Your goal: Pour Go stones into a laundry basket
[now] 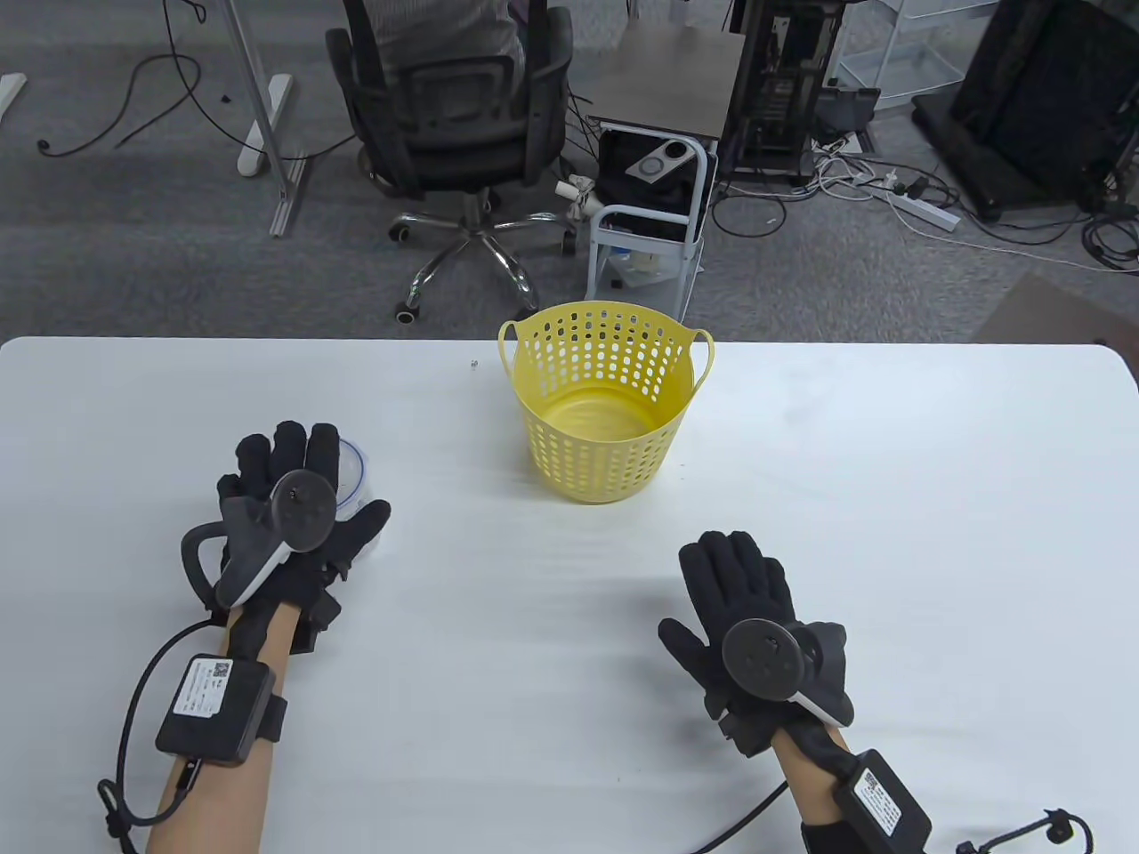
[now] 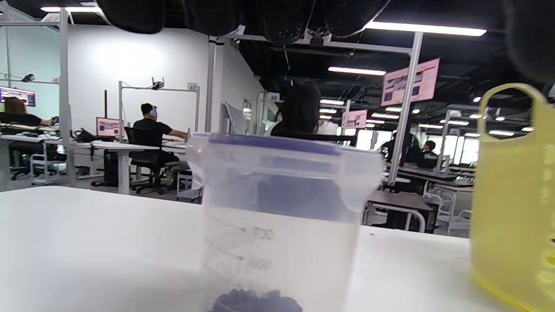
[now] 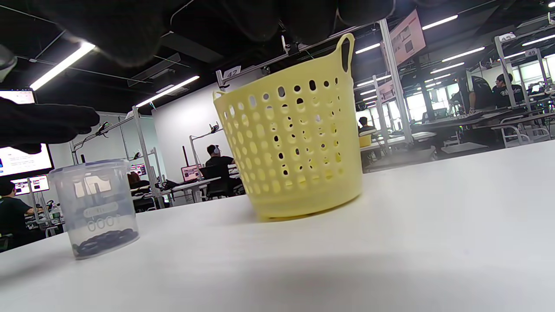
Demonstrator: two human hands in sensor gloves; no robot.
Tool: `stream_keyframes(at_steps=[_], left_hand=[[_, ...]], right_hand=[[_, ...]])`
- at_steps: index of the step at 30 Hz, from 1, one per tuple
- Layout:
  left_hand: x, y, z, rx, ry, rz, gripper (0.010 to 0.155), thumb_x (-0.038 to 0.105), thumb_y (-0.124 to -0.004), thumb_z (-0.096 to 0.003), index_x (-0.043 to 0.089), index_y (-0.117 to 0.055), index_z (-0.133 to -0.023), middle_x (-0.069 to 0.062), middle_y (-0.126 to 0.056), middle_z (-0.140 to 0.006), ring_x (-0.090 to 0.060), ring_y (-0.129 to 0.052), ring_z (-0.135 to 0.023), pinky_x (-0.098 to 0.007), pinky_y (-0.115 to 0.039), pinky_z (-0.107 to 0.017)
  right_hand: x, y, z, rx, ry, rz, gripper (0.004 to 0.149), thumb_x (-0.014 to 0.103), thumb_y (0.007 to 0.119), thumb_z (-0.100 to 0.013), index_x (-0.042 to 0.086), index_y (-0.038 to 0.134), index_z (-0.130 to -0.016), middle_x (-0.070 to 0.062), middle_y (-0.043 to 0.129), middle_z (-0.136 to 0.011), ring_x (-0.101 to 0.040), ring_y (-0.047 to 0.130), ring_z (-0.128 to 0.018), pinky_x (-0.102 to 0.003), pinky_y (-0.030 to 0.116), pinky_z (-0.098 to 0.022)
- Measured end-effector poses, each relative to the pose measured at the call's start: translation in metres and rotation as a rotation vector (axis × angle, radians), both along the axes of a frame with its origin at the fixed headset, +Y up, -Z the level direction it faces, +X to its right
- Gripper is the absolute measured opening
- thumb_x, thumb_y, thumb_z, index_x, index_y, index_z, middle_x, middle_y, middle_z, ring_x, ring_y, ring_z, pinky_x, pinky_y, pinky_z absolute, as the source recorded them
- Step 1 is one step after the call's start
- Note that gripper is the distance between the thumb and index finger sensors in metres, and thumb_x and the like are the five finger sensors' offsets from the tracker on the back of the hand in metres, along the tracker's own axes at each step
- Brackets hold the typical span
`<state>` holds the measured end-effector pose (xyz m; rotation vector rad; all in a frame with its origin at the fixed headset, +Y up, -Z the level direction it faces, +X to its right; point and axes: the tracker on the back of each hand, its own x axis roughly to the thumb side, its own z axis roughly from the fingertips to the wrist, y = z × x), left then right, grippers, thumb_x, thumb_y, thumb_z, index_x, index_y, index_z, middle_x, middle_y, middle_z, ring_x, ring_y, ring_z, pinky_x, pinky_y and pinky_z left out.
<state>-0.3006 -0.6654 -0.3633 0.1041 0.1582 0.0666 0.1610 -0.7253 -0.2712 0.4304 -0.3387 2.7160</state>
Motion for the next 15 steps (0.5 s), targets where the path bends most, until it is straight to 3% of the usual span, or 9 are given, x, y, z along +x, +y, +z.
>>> stream_keyframes(at_steps=[6,11,15], left_hand=[[-0.005,-0.011,-0.031,-0.147,0.064,-0.054,0.107,0.09,-0.078,-0.0253,0.045,-0.03,-0.111,0.0,-0.029,-0.125,-0.05,-0.051,-0.112,-0.07,-0.051,-0.075],[-0.003,-0.025,-0.046,-0.236,0.099,-0.055,0.109,0.092,-0.076,-0.0246,0.046,-0.025,-0.11,-0.001,-0.025,-0.125,-0.054,-0.047,-0.111,-0.07,-0.052,-0.074],[-0.005,-0.036,-0.052,-0.306,0.125,-0.017,0.11,0.092,-0.075,-0.0258,0.047,-0.019,-0.109,-0.004,-0.021,-0.124,-0.052,-0.057,-0.108,-0.069,-0.055,-0.073]], right_hand=[[0.0,-0.001,-0.002,-0.025,-0.001,0.015,0.081,0.06,0.079,-0.043,0.018,0.052,-0.106,-0.019,0.049,-0.115,-0.051,0.044,-0.105,-0.068,0.043,-0.071],[0.0,0.0,-0.002,-0.035,-0.002,0.016,0.08,0.06,0.079,-0.043,0.018,0.052,-0.106,-0.019,0.049,-0.115,-0.051,0.045,-0.105,-0.068,0.043,-0.071],[0.0,0.0,-0.002,-0.052,0.0,0.024,0.08,0.06,0.078,-0.043,0.018,0.052,-0.106,-0.019,0.049,-0.115,-0.051,0.045,-0.104,-0.068,0.043,-0.071]])
